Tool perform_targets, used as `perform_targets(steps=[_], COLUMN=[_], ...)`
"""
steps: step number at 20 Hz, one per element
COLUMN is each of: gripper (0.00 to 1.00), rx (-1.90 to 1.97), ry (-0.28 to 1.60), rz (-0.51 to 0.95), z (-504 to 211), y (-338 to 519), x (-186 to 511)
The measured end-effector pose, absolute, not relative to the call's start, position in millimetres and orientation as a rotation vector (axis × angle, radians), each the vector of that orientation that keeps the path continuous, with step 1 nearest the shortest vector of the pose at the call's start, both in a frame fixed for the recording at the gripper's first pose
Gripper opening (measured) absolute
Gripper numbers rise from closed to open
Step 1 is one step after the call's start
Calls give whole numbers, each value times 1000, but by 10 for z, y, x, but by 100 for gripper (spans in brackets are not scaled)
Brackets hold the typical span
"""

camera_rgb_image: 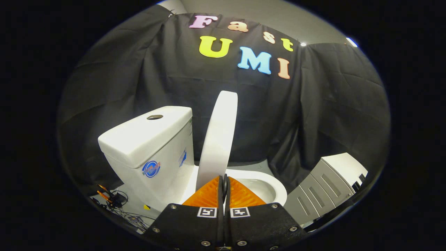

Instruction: Open the toilet lid.

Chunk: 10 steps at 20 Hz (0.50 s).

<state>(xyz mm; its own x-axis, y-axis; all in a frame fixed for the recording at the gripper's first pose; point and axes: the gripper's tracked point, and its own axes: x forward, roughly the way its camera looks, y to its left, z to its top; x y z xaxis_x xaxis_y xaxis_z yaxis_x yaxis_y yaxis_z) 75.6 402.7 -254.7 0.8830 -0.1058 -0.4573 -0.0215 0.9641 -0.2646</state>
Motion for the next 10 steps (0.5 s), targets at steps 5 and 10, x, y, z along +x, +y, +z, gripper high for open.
perform_targets(steps=[5, 10], gripper=[0, 0], rx=[-327, -402], ry=[478, 477], rz=[22, 75], z=[-2562, -2627], y=[4386, 4748], x=[777, 774])
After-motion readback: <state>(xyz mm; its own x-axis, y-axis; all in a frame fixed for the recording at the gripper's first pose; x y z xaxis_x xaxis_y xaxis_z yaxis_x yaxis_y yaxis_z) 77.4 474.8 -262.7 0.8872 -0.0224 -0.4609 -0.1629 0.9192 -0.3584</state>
